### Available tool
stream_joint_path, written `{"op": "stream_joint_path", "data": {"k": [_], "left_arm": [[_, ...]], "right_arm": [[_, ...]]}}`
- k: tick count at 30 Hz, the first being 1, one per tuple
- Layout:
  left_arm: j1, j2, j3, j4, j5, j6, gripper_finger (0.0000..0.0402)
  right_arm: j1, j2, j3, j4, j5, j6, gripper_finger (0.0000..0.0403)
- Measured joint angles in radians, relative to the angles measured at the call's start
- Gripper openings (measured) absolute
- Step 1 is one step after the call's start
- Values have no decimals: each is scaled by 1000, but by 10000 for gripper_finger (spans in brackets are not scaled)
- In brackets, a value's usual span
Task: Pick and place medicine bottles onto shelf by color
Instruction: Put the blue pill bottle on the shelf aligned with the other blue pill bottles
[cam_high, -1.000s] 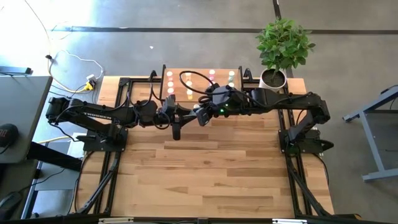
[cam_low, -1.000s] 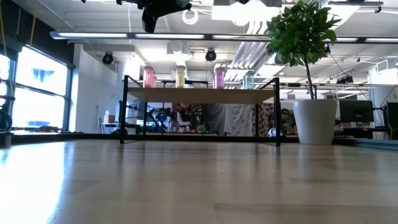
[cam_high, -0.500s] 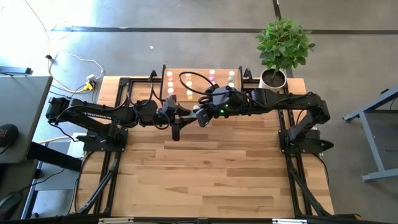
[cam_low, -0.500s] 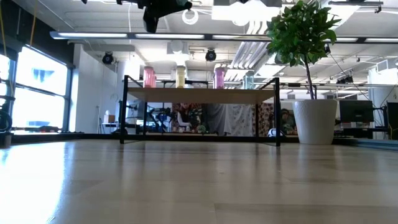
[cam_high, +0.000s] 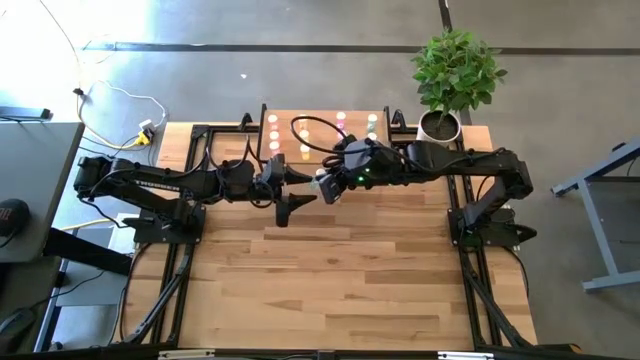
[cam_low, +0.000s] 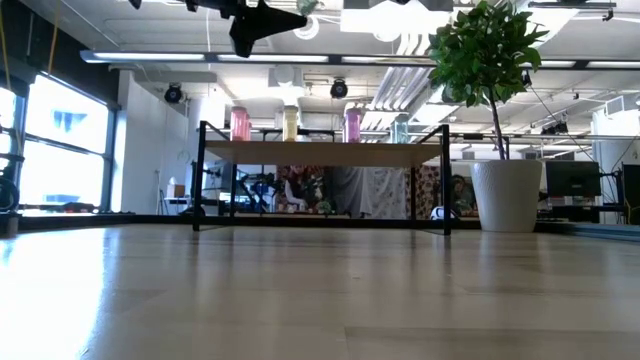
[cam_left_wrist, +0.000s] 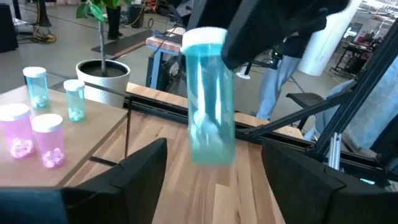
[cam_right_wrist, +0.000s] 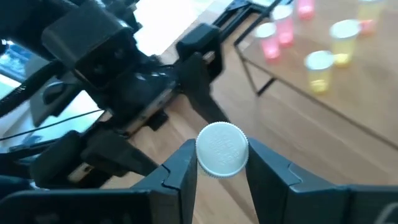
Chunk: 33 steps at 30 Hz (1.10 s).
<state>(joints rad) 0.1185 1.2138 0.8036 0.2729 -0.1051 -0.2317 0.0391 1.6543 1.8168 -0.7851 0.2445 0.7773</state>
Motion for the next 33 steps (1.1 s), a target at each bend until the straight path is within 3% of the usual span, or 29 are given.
{"op": "stream_joint_path", "data": {"k": [8, 23, 29, 33], "left_arm": [[42, -6, 0, 16, 6, 0, 255], [100, -6, 0, 16, 9, 69, 255], [101, -6, 0, 18, -50, 105, 255], [112, -5, 0, 19, -57, 105, 255]], "right_arm": [[0, -88, 2, -160, 131, -10, 104], [-94, -279, 3, -305, 430, -236, 103], [-180, -237, 2, -551, 434, -137, 103], [-219, -189, 1, -587, 395, -134, 103]]}}
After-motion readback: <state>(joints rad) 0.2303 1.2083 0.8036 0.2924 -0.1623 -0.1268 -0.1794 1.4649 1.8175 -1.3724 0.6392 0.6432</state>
